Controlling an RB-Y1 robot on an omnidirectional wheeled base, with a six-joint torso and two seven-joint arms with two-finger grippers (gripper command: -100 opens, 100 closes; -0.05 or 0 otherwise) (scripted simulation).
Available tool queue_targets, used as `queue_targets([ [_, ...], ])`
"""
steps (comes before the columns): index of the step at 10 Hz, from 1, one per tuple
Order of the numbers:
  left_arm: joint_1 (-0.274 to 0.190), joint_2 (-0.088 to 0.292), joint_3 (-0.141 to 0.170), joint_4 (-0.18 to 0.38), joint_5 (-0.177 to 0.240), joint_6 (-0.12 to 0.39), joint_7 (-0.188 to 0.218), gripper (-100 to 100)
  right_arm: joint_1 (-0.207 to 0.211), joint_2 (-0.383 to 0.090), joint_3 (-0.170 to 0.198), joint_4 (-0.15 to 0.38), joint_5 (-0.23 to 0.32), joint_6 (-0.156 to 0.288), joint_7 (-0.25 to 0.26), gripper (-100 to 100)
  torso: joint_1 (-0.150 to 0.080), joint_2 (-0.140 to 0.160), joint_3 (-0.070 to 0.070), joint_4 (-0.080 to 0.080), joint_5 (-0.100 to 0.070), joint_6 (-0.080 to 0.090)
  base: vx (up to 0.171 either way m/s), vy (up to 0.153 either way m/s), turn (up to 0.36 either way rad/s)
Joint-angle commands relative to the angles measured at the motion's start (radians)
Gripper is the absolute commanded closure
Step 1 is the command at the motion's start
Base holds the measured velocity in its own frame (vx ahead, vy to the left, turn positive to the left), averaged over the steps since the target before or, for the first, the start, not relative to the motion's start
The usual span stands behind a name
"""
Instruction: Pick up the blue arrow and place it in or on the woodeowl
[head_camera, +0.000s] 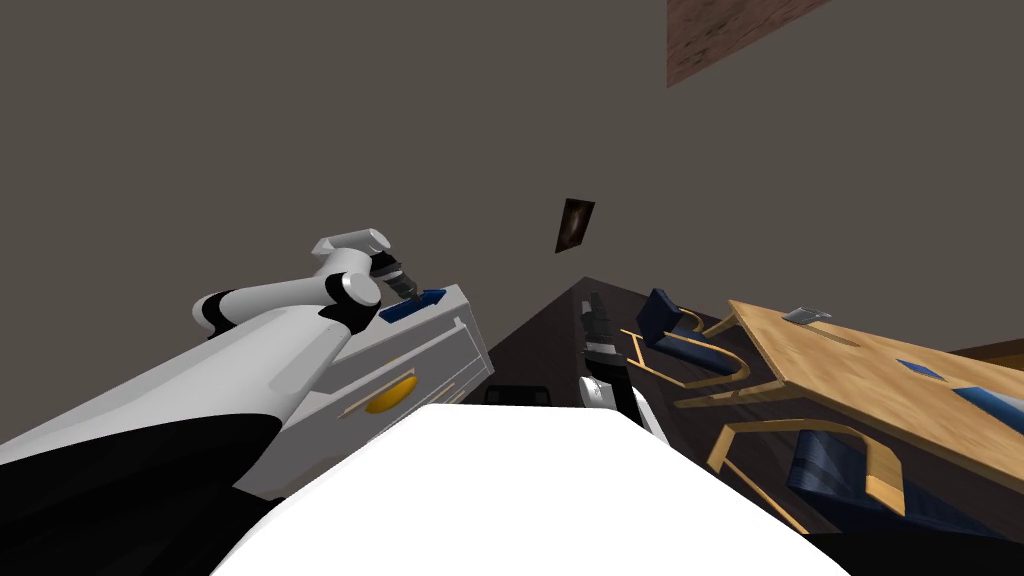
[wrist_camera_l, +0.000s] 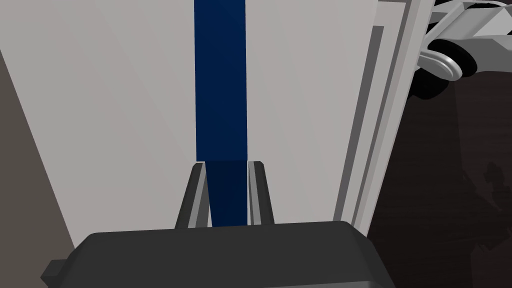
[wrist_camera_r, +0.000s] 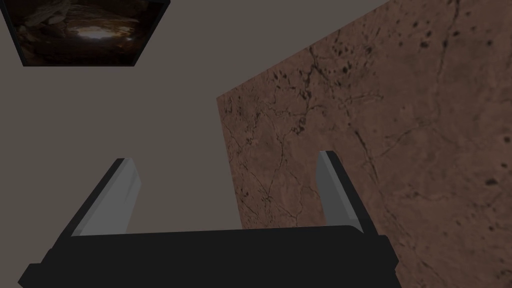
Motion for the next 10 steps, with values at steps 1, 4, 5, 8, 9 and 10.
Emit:
queue_targets([
  [1,0.000,0.000,0.000,0.000,0.000,0.000,0.000,100,0.000,0.000,0.000,0.000,0.000,0.000,0.000,0,0.000,0.000,0.000,0.000,0.000,0.000,0.000,0.000,0.000],
  [4,-0.014,0.011,-0.003,-0.011,-0.004,0.028,0.001,100,0.000,0.000,0.000,0.000,0.000,0.000,0.000,0,0.000,0.000,0.000,0.001,-0.001,0.000,0.007,0.005,-0.009],
  [5,-0.021,0.015,-0.005,0.010,-0.006,0.011,-0.004,100,0.000,0.000,0.000,0.000,0.000,0.000,0.000,0,0.000,0.000,0.000,0.000,0.000,0.000,0.005,0.003,0.000],
  [8,-0.015,0.016,-0.003,-0.004,-0.002,-0.041,-0.004,100,0.000,0.000,0.000,0.000,0.000,0.000,0.000,0,-0.001,0.000,0.001,0.001,-0.001,-0.001,-0.005,-0.019,0.045],
  [9,-0.011,0.017,-0.002,-0.011,0.000,-0.067,-0.005,100,0.000,0.000,0.000,0.000,0.000,0.000,0.000,0,-0.002,0.001,0.001,0.001,-0.001,-0.001,-0.024,-0.053,0.084],
  [10,-0.011,0.017,-0.002,0.007,0.000,-0.067,-0.005,100,0.000,0.000,0.000,0.000,0.000,0.000,0.000,0,-0.003,0.002,0.002,0.001,-0.002,-0.001,-0.015,-0.039,0.034],
])
